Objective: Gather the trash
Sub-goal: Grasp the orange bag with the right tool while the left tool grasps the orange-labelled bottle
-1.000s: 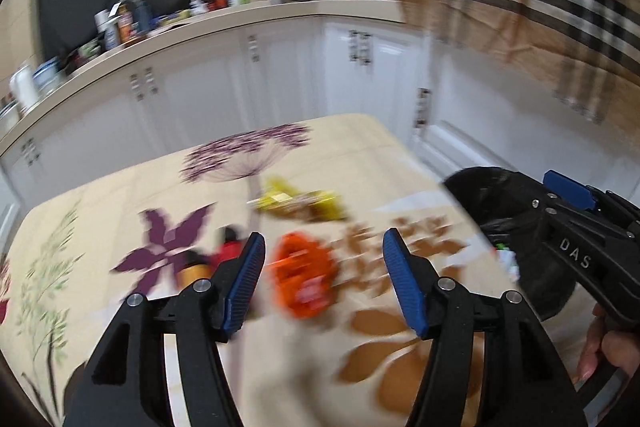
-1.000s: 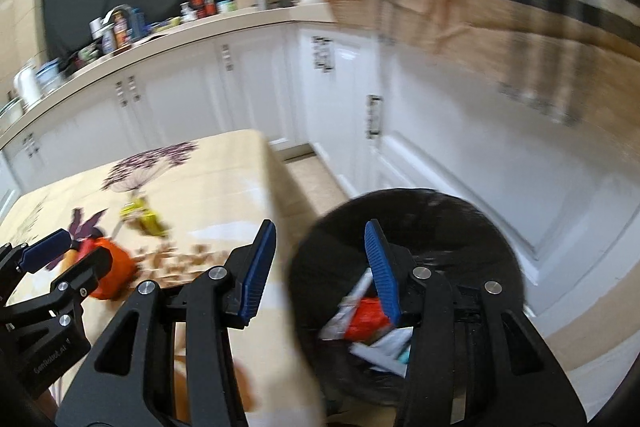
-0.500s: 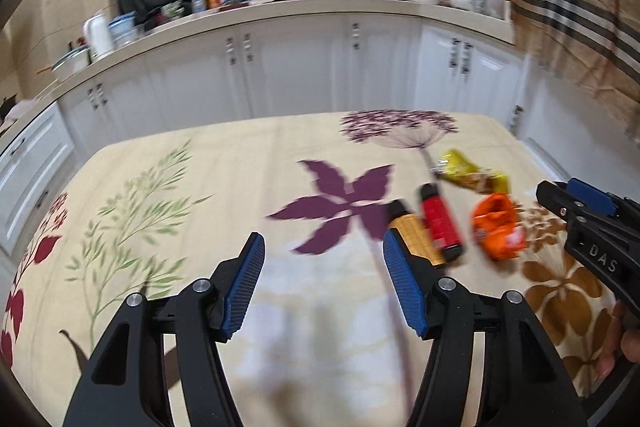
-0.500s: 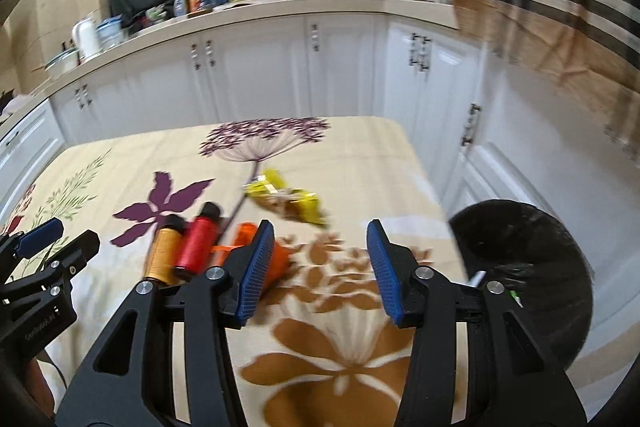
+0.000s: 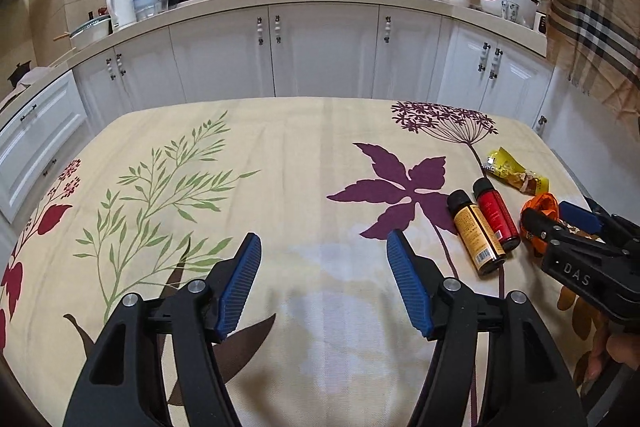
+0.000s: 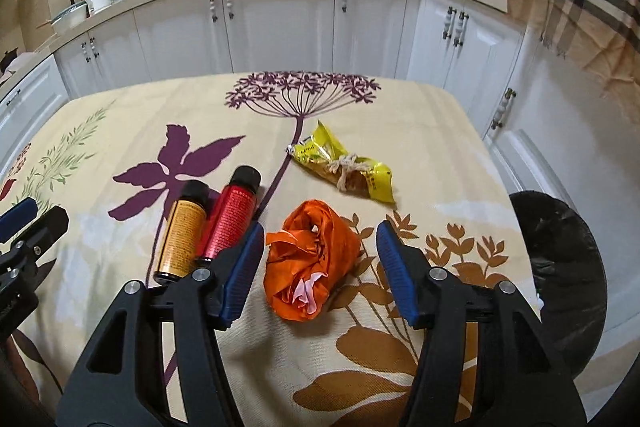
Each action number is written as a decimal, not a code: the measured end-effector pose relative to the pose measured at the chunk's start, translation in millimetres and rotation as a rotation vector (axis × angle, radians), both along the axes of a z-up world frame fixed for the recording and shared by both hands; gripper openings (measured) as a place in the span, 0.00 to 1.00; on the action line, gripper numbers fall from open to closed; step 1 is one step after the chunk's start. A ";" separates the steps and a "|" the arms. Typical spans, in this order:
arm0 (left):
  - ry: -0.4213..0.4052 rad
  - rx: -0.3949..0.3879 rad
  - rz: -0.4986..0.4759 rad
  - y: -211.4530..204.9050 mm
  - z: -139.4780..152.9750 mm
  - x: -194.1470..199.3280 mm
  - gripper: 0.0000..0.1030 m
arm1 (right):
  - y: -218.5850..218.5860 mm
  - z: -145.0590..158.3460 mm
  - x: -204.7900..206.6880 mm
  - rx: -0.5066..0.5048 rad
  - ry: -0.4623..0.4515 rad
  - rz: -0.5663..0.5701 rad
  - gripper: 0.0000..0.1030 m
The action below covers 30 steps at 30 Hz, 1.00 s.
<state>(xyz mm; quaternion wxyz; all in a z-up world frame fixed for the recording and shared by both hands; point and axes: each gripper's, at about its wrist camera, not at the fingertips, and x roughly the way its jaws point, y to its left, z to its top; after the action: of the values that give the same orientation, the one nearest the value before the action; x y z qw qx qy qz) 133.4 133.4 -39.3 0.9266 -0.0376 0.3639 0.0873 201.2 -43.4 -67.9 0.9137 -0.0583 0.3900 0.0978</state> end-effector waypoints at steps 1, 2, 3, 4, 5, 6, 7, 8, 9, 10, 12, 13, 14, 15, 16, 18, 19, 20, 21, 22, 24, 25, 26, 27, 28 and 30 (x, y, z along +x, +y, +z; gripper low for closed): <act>0.001 -0.005 -0.004 -1.2 -0.4 0.5 0.63 | -1.1 -0.1 0.4 0.005 0.003 -0.001 0.42; 0.002 -0.008 -0.009 -2.7 -0.7 1.0 0.64 | -2.0 -0.2 0.7 0.006 0.006 0.000 0.43; 0.003 -0.011 -0.013 -3.8 -1.0 1.6 0.64 | -2.4 -0.1 0.2 0.004 0.004 0.002 0.42; 0.004 -0.015 -0.022 -6.8 -1.0 2.3 0.64 | -3.1 0.4 -0.8 -0.001 0.001 0.001 0.42; 0.005 -0.018 -0.027 -8.9 -1.1 3.1 0.64 | -3.8 1.2 -1.4 -0.003 -0.004 -0.001 0.42; 0.006 -0.020 -0.035 -12.5 -1.0 4.0 0.64 | -5.6 2.1 -2.7 -0.003 -0.012 -0.006 0.42; 0.006 -0.020 -0.042 -15.6 -0.9 5.1 0.64 | -8.1 3.1 -3.8 -0.001 -0.017 -0.011 0.42; 0.006 -0.021 -0.052 -20.7 -0.9 6.0 0.64 | -10.3 3.8 -4.3 0.000 -0.020 -0.013 0.42; 0.007 -0.021 -0.061 -25.1 -0.8 6.8 0.64 | -13.9 4.7 -5.8 0.002 -0.024 -0.018 0.42; 0.008 -0.022 -0.070 -29.7 -0.8 7.8 0.64 | -16.9 5.6 -7.3 0.003 -0.028 -0.023 0.42; 0.011 -0.022 -0.090 -39.7 -0.9 10.0 0.65 | -25.8 7.4 -9.7 0.007 -0.036 -0.036 0.42; 0.013 -0.021 -0.098 -43.5 -1.1 11.2 0.65 | -29.9 7.9 -10.3 0.010 -0.038 -0.041 0.42; 0.014 -0.018 -0.108 -48.9 -1.5 12.8 0.65 | -35.7 8.9 -11.9 0.014 -0.041 -0.049 0.42; 0.017 -0.014 -0.116 -53.6 -1.9 14.4 0.66 | -39.8 9.6 -12.0 0.016 -0.044 -0.054 0.42; 0.018 -0.012 -0.121 -56.7 -2.1 15.7 0.66 | -44.3 10.3 -13.1 0.016 -0.047 -0.061 0.42; 0.022 -0.010 -0.131 -64.3 -2.8 20.0 0.66 | -53.4 11.7 -15.2 0.020 -0.053 -0.072 0.42; 0.023 -0.009 -0.134 -66.1 -3.2 21.8 0.66 | -57.3 12.3 -15.8 0.023 -0.055 -0.077 0.42; 0.027 -0.005 -0.138 -69.2 -4.2 24.7 0.66 | -61.1 12.8 -16.4 0.027 -0.056 -0.082 0.42; 0.032 0.001 -0.139 -71.5 -5.6 27.5 0.67 | -65.4 13.1 -17.1 0.031 -0.057 -0.088 0.42; 0.037 0.004 -0.139 -72.8 -6.4 29.4 0.67 | -69.4 13.3 -17.5 0.034 -0.058 -0.093 0.42; 0.054 0.014 -0.142 -75.6 -10.2 34.3 0.67 | -75.2 13.3 -18.4 0.041 -0.060 -0.099 0.42; 0.061 0.019 -0.143 -76.7 -11.6 36.3 0.67 | -77.5 13.1 -18.8 0.044 -0.061 -0.103 0.42; 0.069 0.025 -0.144 -77.5 -13.4 38.7 0.67 | -79.6 13.1 -18.9 0.048 -0.061 -0.105 0.42; 0.075 0.031 -0.144 -77.9 -15.2 40.9 0.67 | -81.9 13.0 -18.9 0.052 -0.061 -0.108 0.42; 0.080 0.034 -0.142 -77.8 -16.2 42.0 0.67 | -83.3 12.7 -18.8 0.054 -0.061 -0.109 0.42; 0.094 0.043 -0.138 -76.6 -19.5 44.7 0.67 | -85.7 12.1 -18.5 0.059 -0.059 -0.112 0.42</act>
<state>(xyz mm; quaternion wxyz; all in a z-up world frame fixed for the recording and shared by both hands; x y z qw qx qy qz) 178.1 56.9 -58.8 0.9128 0.0115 0.4069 0.0325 182.7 -129.1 -55.8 0.9302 -0.0123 0.3624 0.0565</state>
